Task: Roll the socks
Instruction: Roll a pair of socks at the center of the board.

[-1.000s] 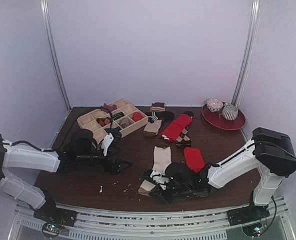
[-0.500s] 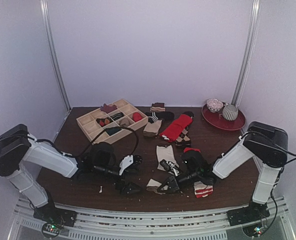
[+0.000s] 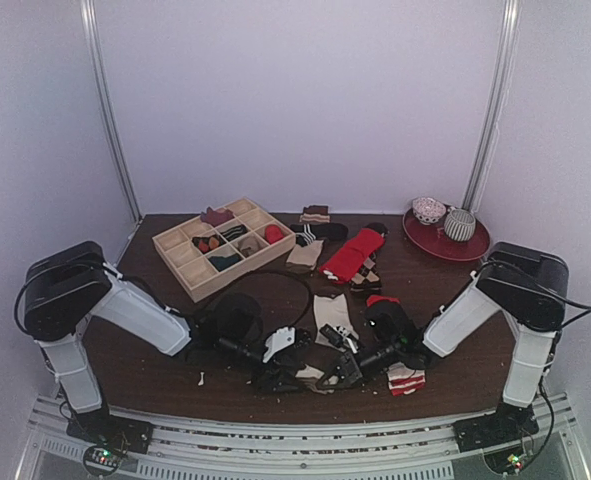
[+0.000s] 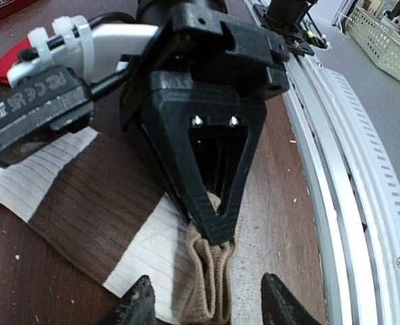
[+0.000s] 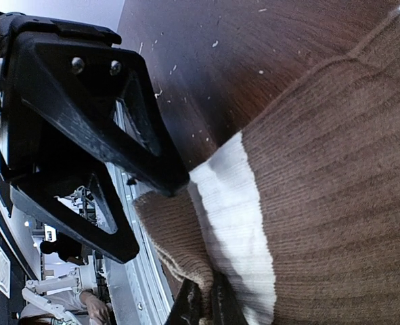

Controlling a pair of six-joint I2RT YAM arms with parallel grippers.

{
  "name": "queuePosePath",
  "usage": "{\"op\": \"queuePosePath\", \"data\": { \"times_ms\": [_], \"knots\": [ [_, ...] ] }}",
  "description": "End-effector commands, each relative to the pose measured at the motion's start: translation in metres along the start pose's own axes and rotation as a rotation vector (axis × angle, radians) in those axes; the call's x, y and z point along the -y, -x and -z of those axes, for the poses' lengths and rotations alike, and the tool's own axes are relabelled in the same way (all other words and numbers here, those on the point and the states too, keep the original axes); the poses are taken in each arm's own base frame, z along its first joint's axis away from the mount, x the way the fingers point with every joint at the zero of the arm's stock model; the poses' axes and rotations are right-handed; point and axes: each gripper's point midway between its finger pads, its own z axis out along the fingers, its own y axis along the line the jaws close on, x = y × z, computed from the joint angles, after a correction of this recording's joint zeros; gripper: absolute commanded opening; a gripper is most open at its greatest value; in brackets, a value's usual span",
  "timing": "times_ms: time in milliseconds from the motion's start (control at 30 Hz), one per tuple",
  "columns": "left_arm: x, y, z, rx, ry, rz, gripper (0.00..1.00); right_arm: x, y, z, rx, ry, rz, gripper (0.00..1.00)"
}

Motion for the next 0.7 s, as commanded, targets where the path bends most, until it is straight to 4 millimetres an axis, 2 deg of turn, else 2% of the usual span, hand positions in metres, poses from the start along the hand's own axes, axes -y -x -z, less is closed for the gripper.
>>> {"op": "queuePosePath", "data": {
  "times_ms": [0, 200, 267, 500, 533, 600, 667],
  "knots": [
    [0.012, -0.001, -0.006, -0.001, -0.063, -0.02, 0.51, 0.02, -0.019, 0.002, -0.056, -0.026, -0.094, 0.04],
    [0.015, -0.01, -0.012, -0.022, -0.076, -0.002, 0.51, 0.022, -0.019, 0.001, -0.062, -0.025, -0.098, 0.04],
    [0.014, -0.011, -0.015, -0.023, -0.08, 0.002, 0.47, 0.024, -0.019, 0.0, -0.064, -0.028, -0.103, 0.04],
    [0.014, -0.02, -0.023, -0.044, -0.097, 0.047, 0.15, 0.024, -0.017, 0.0, -0.058, -0.03, -0.099, 0.04],
    [0.015, -0.019, -0.022, -0.04, -0.098, 0.055, 0.07, 0.024, -0.017, 0.0, -0.06, -0.035, -0.096, 0.05],
    [0.013, -0.019, -0.021, -0.044, -0.08, 0.092, 0.0, 0.022, -0.015, 0.001, -0.056, -0.037, -0.079, 0.06],
    [0.007, -0.027, -0.02, -0.09, -0.04, 0.176, 0.0, 0.016, -0.012, 0.004, -0.054, -0.043, -0.042, 0.1]
  ]
}}
